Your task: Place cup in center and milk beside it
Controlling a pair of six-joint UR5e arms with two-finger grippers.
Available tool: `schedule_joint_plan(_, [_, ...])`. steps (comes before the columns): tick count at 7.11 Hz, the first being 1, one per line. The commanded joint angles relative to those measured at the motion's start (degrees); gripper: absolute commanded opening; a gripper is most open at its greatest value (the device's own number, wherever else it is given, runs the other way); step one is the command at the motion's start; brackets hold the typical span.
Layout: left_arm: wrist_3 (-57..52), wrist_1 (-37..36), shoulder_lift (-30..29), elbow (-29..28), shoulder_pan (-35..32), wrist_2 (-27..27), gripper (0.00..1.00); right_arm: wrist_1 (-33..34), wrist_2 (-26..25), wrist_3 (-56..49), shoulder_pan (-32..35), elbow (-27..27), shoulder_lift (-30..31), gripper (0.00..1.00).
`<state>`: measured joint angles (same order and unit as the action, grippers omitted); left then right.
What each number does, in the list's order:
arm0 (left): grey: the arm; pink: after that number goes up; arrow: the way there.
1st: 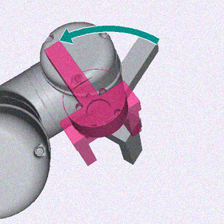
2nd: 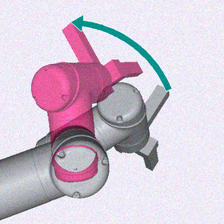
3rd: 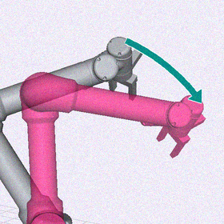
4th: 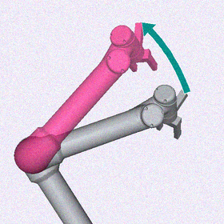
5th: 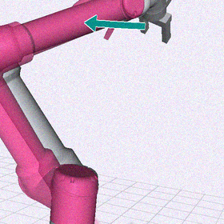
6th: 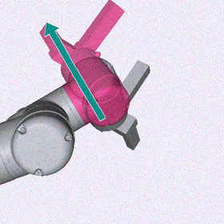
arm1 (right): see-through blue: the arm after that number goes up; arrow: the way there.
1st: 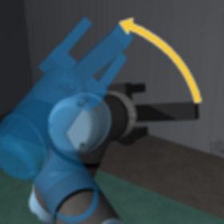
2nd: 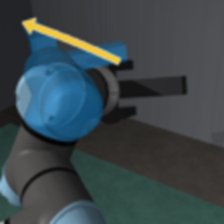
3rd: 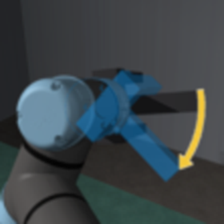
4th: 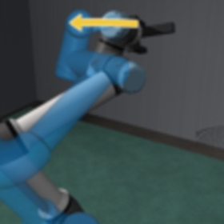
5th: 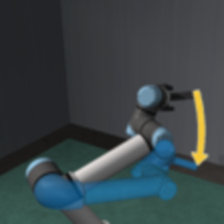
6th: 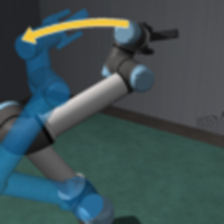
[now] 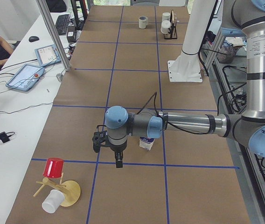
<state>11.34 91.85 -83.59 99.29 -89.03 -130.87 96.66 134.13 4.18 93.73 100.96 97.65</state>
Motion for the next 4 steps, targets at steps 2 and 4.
schedule_joint_plan(2, [0.0,0.0,0.2,0.5,-0.1,0.0,0.98,0.1,0.9,-0.7,0.0,0.3,0.5,1.0])
schedule_joint_plan(4, [0.0,0.0,0.2,0.4,-0.1,0.0,0.98,-0.3,0.9,-0.7,0.0,0.3,0.7,1.0])
